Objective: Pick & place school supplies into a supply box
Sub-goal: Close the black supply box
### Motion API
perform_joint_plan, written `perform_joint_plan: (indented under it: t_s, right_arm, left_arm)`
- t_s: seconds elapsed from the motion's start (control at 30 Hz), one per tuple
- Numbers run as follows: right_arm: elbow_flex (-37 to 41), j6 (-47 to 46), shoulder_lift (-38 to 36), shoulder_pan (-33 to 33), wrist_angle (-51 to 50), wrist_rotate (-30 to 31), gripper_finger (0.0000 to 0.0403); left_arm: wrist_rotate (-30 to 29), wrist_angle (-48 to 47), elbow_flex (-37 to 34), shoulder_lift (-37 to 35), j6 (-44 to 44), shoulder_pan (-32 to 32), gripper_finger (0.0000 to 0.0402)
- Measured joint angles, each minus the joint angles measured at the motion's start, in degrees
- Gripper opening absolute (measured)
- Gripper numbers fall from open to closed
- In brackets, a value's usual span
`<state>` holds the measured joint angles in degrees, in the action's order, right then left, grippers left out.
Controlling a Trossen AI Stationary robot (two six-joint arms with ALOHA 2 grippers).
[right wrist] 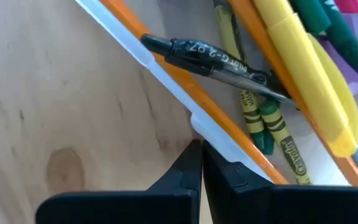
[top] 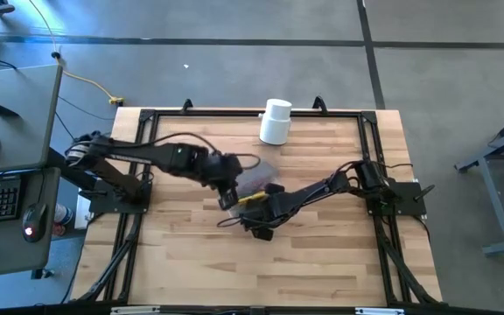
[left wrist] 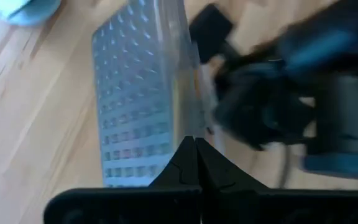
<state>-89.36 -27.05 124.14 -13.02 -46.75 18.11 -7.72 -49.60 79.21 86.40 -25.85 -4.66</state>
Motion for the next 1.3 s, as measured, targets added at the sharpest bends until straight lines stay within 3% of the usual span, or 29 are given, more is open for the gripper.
perform_joint_plan:
  t_s: [0.27,0.43,0.6,0.67,0.77,0.83,0.9,1.1,1.3]
  right_arm:
    - [-0.02,0.46,-0.18,-2.66,-0.15,-1.9,0.0]
    - [-0.02,-0.95,-3.23,-4.79,-0.4,-8.79,0.0]
    - [-0.02,-0.67,-7.99,-7.98,-0.54,-8.47,0.0]
    - [-0.02,0.99,-10.18,-9.35,-0.58,-4.83,0.0]
    - [-0.04,3.35,-12.52,-10.72,-0.58,6.27,0.0]
    - [-0.07,3.02,-13.1,-10.48,-0.5,13.18,0.0]
    - [-0.07,2.24,-13.13,-9.32,-1.13,15.9,0.0]
    - [5.77,1.96,-13.02,-2.9,0.85,12.63,0.0]
    - [16.98,1.03,-13.97,3.86,14.69,4.98,0.0]
  left_arm:
    - [-11.79,-3.71,3.07,-0.07,-2.01,-6.47,0.0031]
    - [-12.67,-5.5,2.53,-0.01,-4.67,-6.3,0.0018]
    - [-13.84,-4.76,-0.42,0.02,-8.19,-6.32,0.0027]
    - [-13.8,-3.29,-2.49,0.02,-9.68,-6.68,0.0032]
    - [-13.25,1.95,-6.67,0.02,-10.46,-6.76,0.0029]
    - [-10.04,6.25,-10.08,0.02,-10.5,-6.76,0.0022]
    - [-7.28,10.17,-13.09,0.02,-10.48,-6.76,0.0017]
    - [-3.9,18.45,-20.13,0.02,-10.95,-6.72,0.003]
    - [-1.69,21.68,-24.08,0.0,-12.09,-6.63,0.002]
